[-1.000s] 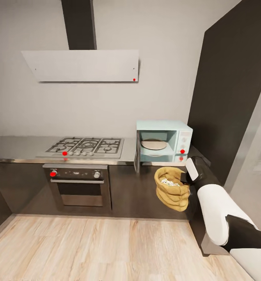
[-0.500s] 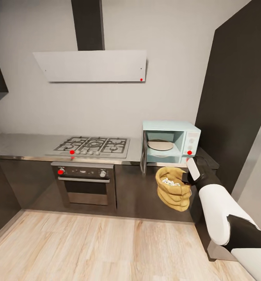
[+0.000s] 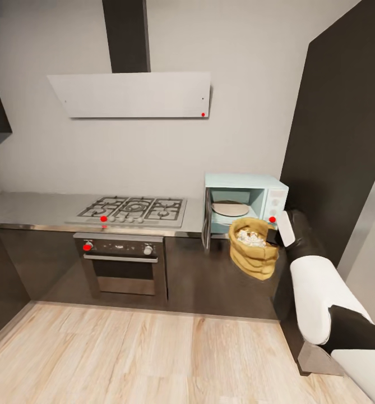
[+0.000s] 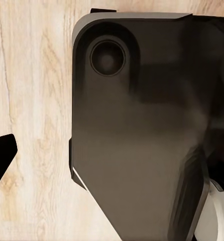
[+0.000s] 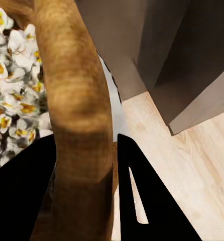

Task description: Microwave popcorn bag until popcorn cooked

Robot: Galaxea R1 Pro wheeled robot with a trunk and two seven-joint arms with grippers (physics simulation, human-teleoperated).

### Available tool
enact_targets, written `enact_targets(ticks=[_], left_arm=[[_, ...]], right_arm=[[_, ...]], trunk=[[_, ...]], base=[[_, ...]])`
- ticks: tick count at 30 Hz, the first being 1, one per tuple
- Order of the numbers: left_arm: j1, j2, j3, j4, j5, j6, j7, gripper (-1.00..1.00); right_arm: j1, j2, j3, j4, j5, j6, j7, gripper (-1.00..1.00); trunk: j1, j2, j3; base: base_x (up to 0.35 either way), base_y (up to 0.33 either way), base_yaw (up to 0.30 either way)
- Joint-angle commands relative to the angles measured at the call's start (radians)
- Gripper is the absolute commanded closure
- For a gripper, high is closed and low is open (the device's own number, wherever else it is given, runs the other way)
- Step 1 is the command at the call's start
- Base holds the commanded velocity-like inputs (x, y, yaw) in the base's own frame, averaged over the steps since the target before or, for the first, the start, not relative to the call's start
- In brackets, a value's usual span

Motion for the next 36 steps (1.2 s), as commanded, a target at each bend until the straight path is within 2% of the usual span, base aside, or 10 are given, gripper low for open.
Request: enact_targets(ticks=[1,3,8,11,14,29,36], left_arm=[[0.0,0.0,0.002,0.0,0.005,-0.002,0.001,-1.0],[0.0,0.0,0.002,0.0,0.005,-0.002,0.001,-1.0],[0.0,0.0,0.003,0.0,0.005,-0.004,0.002,-1.0],[0.0,0.0,0.003,0.0,0.005,-0.004,0.002,-1.0],[0.0,0.0,0.003,0.0,0.005,-0.004,0.002,-1.0],[0.0,0.0,0.003,0.0,0.003,-0.002,0.002,-1.0],[0.0,0.0,0.0,0.0,0.006,0.007,0.001,-1.0]], right_arm=[[-0.015,0.0,-0.001,0.003,-0.011,0.002,-0.009,1.0],[-0.056,0.001,-0.002,0.021,-0.011,0.002,-0.01,1.0],[-0.231,-0.011,-0.024,0.218,-0.009,0.002,-0.017,1.0],[-0.273,-0.016,-0.025,0.252,-0.009,0.002,-0.019,1.0],[-0.283,-0.027,-0.024,0.257,-0.004,0.002,-0.018,1.0],[-0.284,-0.03,-0.023,0.242,0.002,0.002,-0.017,1.0],[-0.284,-0.03,-0.02,0.242,0.003,0.002,-0.017,1.0]], trunk=[[0.0,-0.001,-0.001],[0.0,-0.001,-0.001],[0.0,-0.001,-0.001],[0.0,-0.001,-0.001],[0.0,-0.001,-0.001],[0.0,-0.001,-0.001],[0.0,-0.001,-0.001]], base=[[0.0,0.0,0.0],[0.0,0.0,0.0],[0.0,0.0,0.0],[0.0,0.0,0.0],[0.0,0.0,0.0],[0.005,0.0,0.0],[0.279,0.0,0.0]])
